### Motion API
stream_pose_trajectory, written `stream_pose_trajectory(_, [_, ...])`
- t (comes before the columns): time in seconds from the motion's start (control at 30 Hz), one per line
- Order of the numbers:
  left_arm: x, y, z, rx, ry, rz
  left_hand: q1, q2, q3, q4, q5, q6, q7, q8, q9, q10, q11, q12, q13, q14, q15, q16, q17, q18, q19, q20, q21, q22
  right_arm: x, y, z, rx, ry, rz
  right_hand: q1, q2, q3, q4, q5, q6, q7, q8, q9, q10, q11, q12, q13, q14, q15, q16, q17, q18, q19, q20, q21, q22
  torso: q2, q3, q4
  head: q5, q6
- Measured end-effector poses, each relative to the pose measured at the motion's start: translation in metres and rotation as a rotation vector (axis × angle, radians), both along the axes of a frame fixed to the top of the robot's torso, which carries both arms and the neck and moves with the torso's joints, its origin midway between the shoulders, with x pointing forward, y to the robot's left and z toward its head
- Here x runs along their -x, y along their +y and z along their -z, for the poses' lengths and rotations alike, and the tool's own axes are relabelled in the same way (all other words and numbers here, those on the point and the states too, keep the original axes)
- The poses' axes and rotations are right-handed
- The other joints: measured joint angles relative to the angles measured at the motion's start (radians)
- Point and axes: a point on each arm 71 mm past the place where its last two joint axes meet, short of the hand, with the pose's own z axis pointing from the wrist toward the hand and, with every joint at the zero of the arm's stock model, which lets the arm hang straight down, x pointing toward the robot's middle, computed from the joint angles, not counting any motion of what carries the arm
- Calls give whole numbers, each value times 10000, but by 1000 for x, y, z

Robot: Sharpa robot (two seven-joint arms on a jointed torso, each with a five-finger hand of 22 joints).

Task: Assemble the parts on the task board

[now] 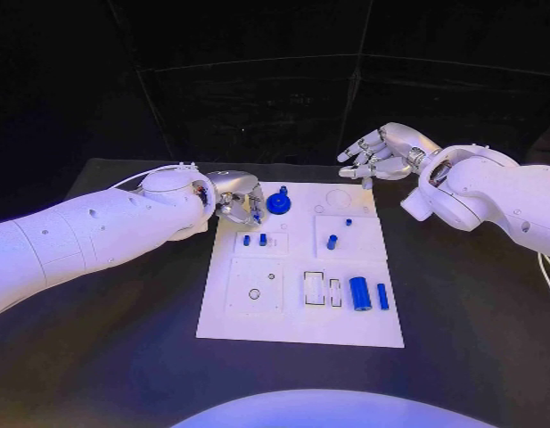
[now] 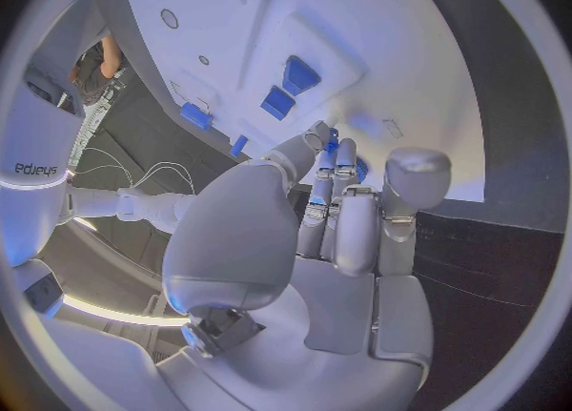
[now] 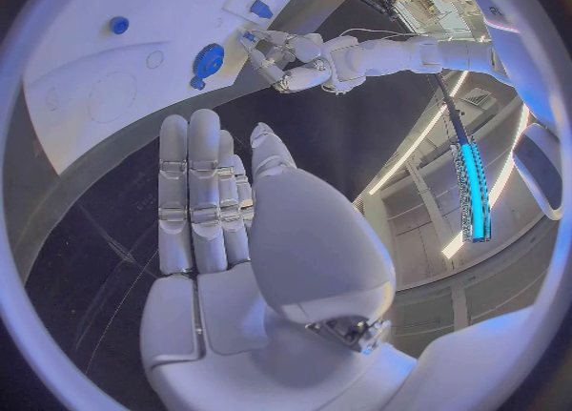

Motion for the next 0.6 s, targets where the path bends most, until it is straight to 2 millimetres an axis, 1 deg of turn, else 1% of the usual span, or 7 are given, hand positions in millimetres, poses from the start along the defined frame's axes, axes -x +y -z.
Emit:
stream_pose_trajectory(0.23, [1,-3,2,-24,92,41,0,0,0,0,0,0,0,0,0,0,1,0,0,0,0,0,0,1,0,0,0,-1,0,0,0,-1,1,-6,9,8,0,0,0,0,0,0,0,0,0,0,0,0,0,0,0,1,0,0,0,-1,0,-1,1,32,-7])
stream_pose_trajectory(0.6, [1,-4,3,-56,158,30,0,0,0,0,0,0,0,0,0,-1,1,0,-1,0,0,0,1,0,0,0,0,-2,0,0,0,0,1,-8,9,8,0,0,0,0,0,0,0,0,0,0,-1,0,0,0,-1,0,0,0,0,0,0,-2,7,35,-16])
